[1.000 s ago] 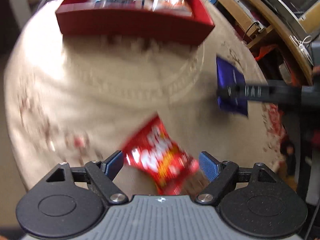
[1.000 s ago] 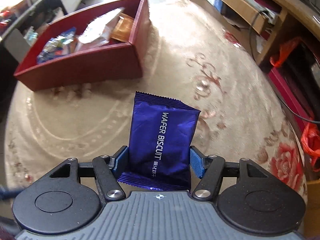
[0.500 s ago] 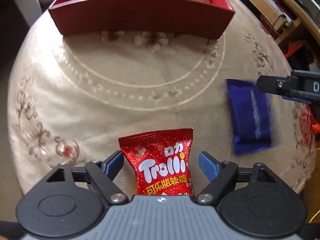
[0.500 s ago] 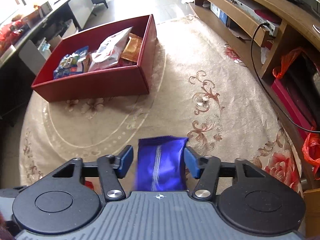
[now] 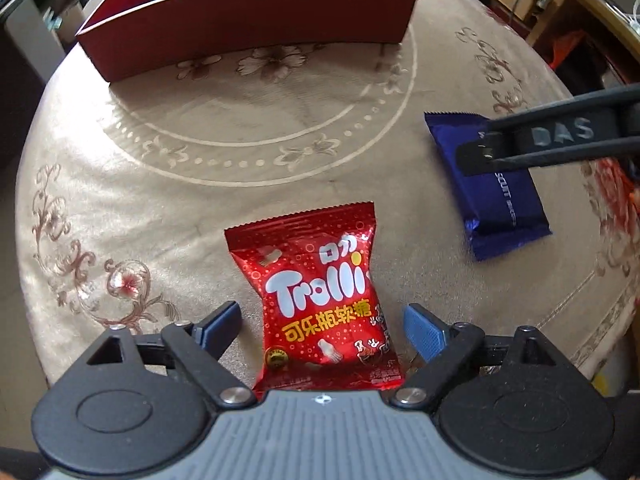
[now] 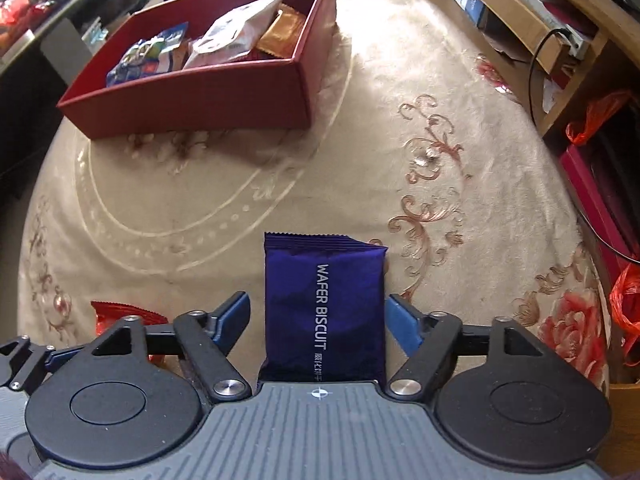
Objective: Organize snacks
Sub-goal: 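Grasp the red Trolli packet with the left gripper and lift it, then carry both packets over the red tray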
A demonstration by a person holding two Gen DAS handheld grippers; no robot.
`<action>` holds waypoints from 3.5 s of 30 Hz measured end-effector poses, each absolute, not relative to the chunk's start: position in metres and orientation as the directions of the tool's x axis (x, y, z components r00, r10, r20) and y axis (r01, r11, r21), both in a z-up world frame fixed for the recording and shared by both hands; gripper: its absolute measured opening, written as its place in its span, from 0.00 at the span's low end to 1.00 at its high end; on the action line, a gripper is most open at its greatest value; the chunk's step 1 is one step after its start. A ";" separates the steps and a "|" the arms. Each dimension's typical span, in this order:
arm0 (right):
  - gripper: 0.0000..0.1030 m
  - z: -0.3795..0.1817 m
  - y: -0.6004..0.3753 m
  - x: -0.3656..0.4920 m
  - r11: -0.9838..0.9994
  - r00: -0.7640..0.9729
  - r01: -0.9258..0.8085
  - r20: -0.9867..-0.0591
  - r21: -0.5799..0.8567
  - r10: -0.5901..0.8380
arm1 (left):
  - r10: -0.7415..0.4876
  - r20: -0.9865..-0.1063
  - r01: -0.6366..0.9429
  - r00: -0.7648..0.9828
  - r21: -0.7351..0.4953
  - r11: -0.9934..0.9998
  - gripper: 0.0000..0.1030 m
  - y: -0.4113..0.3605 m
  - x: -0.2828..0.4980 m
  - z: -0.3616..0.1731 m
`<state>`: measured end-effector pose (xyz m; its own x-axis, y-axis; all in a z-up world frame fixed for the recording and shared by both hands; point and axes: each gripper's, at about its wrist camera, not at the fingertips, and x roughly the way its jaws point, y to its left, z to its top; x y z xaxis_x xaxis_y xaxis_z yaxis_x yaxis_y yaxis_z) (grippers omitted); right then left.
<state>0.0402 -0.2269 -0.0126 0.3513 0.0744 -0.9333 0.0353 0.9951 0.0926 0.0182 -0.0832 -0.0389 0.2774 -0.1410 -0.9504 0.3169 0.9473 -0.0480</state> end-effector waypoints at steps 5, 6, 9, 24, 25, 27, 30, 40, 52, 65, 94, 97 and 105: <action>0.79 -0.027 -0.217 0.045 1.000 0.341 -0.003 -0.940 0.017 0.017 | -0.120 -0.944 0.324 0.309 -0.014 0.946 0.68 -0.088 0.022 -0.039; 0.77 -0.032 -0.216 0.046 1.000 0.327 -0.005 -0.945 -0.016 -0.013 | -0.124 -0.942 0.324 0.313 -0.017 0.946 0.56 -0.087 0.023 -0.039; 0.76 -0.034 -0.215 0.044 0.999 0.328 -0.011 -0.944 -0.033 -0.028 | -0.146 -0.939 0.304 0.310 -0.048 0.952 0.47 -0.076 0.029 -0.033; 0.71 0.010 -0.210 0.022 0.999 0.459 0.023 -0.889 0.025 0.012 | -0.168 -0.909 0.254 0.380 -0.072 0.964 0.43 -0.053 0.042 0.010; 0.71 0.011 -0.209 0.026 0.999 0.462 0.024 -0.887 0.029 0.014 | -0.169 -0.905 0.255 0.389 -0.071 0.964 0.43 -0.052 0.046 0.013; 0.71 0.013 -0.206 0.033 0.999 0.460 0.021 -0.887 0.033 0.020 | -0.173 -0.903 0.250 0.393 -0.076 0.965 0.43 -0.051 0.057 0.016; 0.71 0.016 -0.196 0.045 1.000 0.467 0.002 -0.884 0.027 0.023 | -0.177 -0.903 0.247 0.391 -0.083 0.965 0.43 -0.052 0.072 0.016; 0.71 0.030 -0.186 0.065 1.000 0.511 -0.007 -0.860 0.008 0.010 | -0.197 -0.886 0.240 0.421 -0.101 0.966 0.43 -0.049 0.106 0.026; 0.71 0.048 -0.182 0.095 1.000 0.561 0.015 -0.828 0.021 0.008 | -0.187 -0.852 0.218 0.489 -0.088 0.972 0.43 -0.049 0.145 0.049; 0.71 0.060 -0.190 0.133 0.995 0.607 0.068 -0.794 0.069 0.013 | -0.179 -0.829 0.181 0.530 -0.096 0.979 0.43 -0.054 0.188 0.060; 0.71 0.044 -0.180 0.194 0.996 0.610 0.086 -0.792 0.038 -0.023 | -0.102 -0.825 0.120 0.556 -0.042 0.992 0.42 -0.060 0.254 0.040; 0.71 0.041 -0.180 0.197 0.996 0.609 0.083 -0.793 0.033 -0.024 | -0.097 -0.828 0.111 0.552 -0.041 0.993 0.42 -0.060 0.258 0.036; 0.71 0.036 -0.178 0.204 0.996 0.611 0.080 -0.791 0.031 -0.025 | -0.074 -0.821 0.106 0.566 -0.016 0.994 0.43 -0.062 0.263 0.032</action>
